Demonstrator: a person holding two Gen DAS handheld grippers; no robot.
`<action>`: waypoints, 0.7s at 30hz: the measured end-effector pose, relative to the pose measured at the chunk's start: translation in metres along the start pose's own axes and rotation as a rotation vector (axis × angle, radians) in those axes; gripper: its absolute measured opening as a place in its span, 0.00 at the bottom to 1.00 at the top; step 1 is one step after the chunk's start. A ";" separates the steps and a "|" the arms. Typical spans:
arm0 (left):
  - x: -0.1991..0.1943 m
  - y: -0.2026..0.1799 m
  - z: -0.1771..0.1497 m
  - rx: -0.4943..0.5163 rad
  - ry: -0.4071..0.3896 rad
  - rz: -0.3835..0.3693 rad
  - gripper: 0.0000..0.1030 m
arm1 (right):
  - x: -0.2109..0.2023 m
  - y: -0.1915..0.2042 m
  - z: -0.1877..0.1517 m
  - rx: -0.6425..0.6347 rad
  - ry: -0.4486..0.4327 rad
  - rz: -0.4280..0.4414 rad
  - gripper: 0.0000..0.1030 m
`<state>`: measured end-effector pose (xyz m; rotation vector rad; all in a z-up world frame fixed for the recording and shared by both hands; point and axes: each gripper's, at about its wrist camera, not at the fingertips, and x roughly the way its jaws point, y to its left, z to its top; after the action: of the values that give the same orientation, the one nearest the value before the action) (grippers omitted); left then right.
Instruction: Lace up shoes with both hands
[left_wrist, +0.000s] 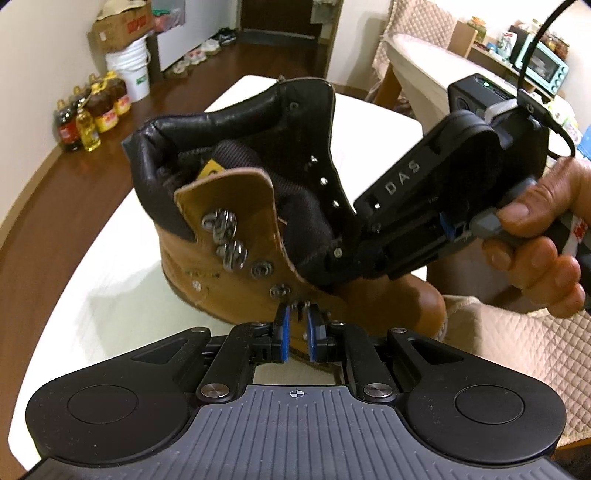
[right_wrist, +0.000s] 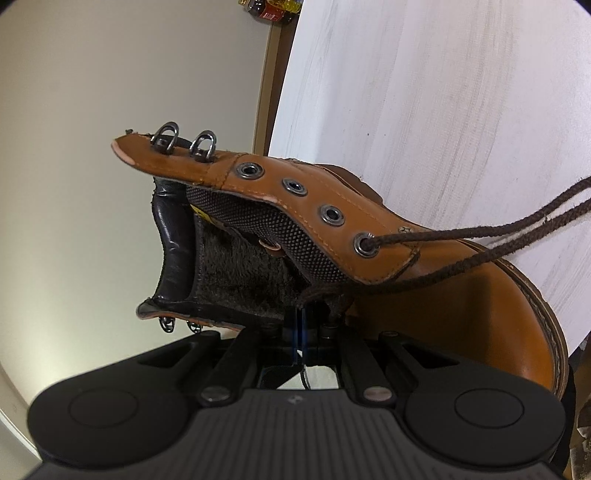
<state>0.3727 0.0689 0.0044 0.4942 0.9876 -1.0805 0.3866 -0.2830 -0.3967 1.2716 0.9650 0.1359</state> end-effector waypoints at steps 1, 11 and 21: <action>0.002 0.000 0.000 0.004 0.008 -0.002 0.02 | 0.001 0.000 0.000 0.002 -0.001 0.001 0.03; -0.026 0.019 -0.049 0.039 0.151 0.050 0.02 | -0.023 0.001 -0.023 -0.004 -0.088 0.015 0.15; -0.049 0.089 -0.102 0.021 0.344 0.337 0.02 | -0.033 -0.016 -0.054 0.025 -0.168 -0.076 0.15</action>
<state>0.4035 0.2083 -0.0152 0.8510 1.1428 -0.7154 0.3233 -0.2680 -0.3910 1.2462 0.8713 -0.0417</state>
